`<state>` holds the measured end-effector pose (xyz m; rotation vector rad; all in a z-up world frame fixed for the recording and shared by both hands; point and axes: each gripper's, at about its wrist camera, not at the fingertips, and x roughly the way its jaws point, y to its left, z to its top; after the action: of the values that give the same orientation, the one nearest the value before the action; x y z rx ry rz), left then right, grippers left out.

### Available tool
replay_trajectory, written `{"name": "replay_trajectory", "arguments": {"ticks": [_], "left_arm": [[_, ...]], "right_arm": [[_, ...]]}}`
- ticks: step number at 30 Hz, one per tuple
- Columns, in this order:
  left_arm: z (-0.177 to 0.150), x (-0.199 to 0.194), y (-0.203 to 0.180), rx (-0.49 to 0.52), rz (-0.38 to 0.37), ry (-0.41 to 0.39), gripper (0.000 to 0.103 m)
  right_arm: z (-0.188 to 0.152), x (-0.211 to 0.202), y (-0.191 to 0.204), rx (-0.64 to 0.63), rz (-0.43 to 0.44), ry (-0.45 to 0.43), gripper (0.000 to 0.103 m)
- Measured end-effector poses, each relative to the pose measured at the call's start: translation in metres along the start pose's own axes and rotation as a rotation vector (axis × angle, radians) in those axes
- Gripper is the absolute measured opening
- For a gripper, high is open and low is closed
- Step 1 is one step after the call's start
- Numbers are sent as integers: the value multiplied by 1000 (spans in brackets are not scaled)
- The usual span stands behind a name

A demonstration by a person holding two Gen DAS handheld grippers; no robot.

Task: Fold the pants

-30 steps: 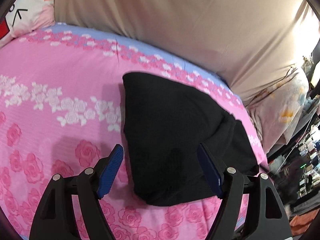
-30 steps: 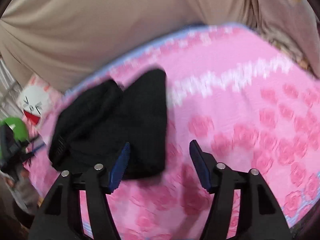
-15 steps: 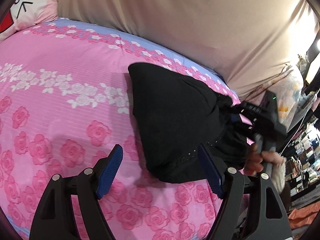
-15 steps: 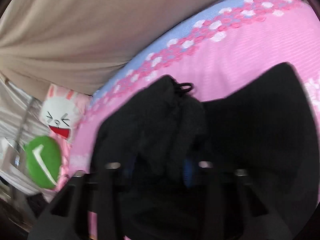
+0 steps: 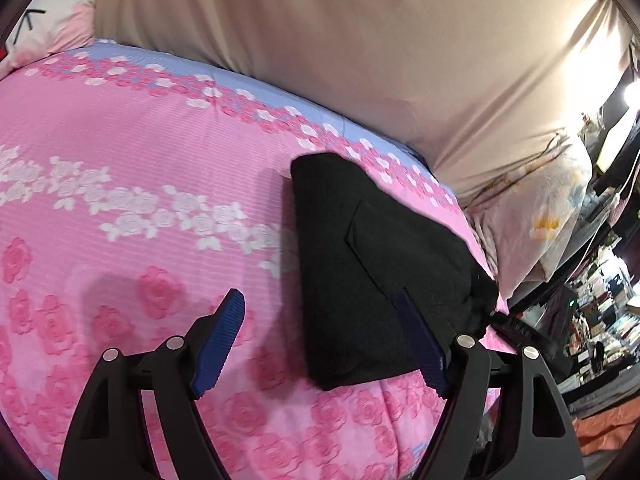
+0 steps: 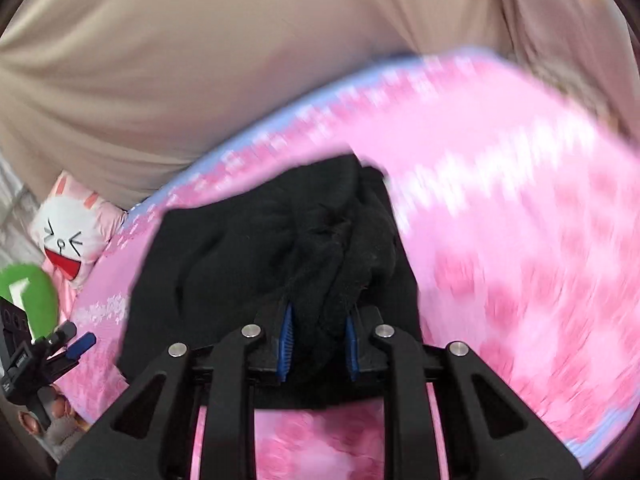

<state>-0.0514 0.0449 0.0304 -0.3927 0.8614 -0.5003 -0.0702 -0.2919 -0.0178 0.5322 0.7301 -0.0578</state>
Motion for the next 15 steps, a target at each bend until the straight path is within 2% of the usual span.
{"name": "replay_trajectory", "arguments": {"ticks": [4,6,7,9,12,14,15], "left_arm": [[-3,8,-30,63,9,11,75],[-7,8,-52,132,59,-7,75],[-11,10,-64,177,88,-14,76],[-19,16,-86,264,134,-20,81],[-32,31,-113,369,166,-18,86],[-38,46,-122,390,156,14,86],[-40,52,-124,388,151,28,86]], "right_arm": [[2,-3,4,-33,27,-1,26],[1,-8,3,-36,47,-1,41],[-1,-11,2,-31,55,-11,46],[-2,-25,-4,-16,68,-33,61],[6,-29,-16,32,119,-39,67],[14,-20,-16,41,151,-34,63],[16,-11,-11,9,112,-23,36]]}}
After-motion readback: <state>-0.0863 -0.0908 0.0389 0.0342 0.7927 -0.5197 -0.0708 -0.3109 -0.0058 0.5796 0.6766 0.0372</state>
